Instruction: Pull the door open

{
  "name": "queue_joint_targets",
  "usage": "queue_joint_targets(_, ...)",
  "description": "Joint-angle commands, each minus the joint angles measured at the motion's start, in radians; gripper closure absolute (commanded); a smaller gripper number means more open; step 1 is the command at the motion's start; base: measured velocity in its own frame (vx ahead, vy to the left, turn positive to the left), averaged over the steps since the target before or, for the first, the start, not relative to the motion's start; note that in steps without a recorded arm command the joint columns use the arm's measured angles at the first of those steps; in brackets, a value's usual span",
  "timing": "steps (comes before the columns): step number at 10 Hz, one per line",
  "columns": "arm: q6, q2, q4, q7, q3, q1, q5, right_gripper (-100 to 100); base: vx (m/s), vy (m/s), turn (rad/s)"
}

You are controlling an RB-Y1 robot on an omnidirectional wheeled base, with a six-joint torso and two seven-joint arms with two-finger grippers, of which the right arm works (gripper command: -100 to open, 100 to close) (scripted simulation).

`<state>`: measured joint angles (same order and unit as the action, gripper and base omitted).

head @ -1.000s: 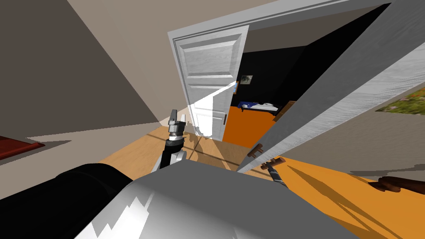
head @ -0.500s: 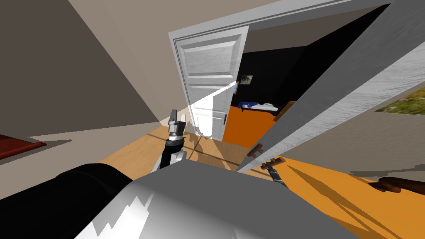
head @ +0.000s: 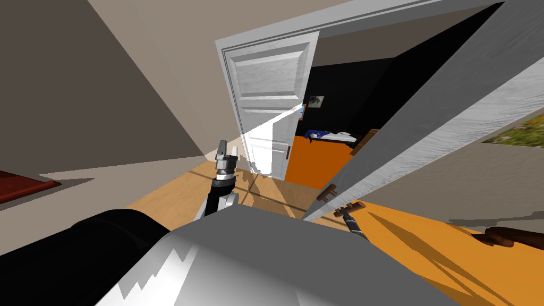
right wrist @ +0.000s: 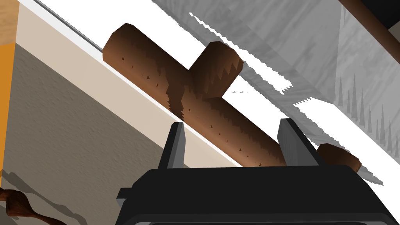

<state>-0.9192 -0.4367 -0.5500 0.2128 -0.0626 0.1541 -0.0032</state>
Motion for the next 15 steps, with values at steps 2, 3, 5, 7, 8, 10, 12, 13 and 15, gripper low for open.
queue_joint_targets(2, 0.004, 0.004, -0.007, -0.036, 0.006, -0.003, -0.005, 100, -0.05, -0.062, 0.036)
queue_joint_targets(3, 0.004, 0.004, -0.007, -0.036, 0.006, -0.003, -0.005, 100, -0.023, -0.038, 0.006)
queue_joint_targets(5, 0.004, 0.004, -0.007, -0.036, 0.006, -0.003, -0.005, 100, -0.004, -0.008, -0.001)
queue_joint_targets(7, 0.004, 0.004, -0.007, -0.036, 0.006, -0.003, -0.005, 100, 0.005, 0.009, -0.01)
queue_joint_targets(8, 0.004, 0.004, -0.007, -0.036, 0.006, -0.003, -0.005, 100, 0.0, 0.0, 0.0)
queue_joint_targets(10, 0.004, 0.004, -0.007, -0.036, 0.006, -0.003, -0.005, 100, 0.0, 0.0, 0.0)
queue_joint_targets(12, 0.003, -0.003, -0.011, -0.032, 0.014, 0.003, 0.001, 100, -0.02, -0.018, 0.01)
queue_joint_targets(13, 0.003, -0.003, -0.011, -0.038, 0.016, 0.002, 0.0, 100, -0.062, -0.055, 0.044)
queue_joint_targets(15, 0.003, -0.002, -0.011, -0.047, 0.018, 0.0, -0.001, 100, -0.038, -0.04, 0.018)
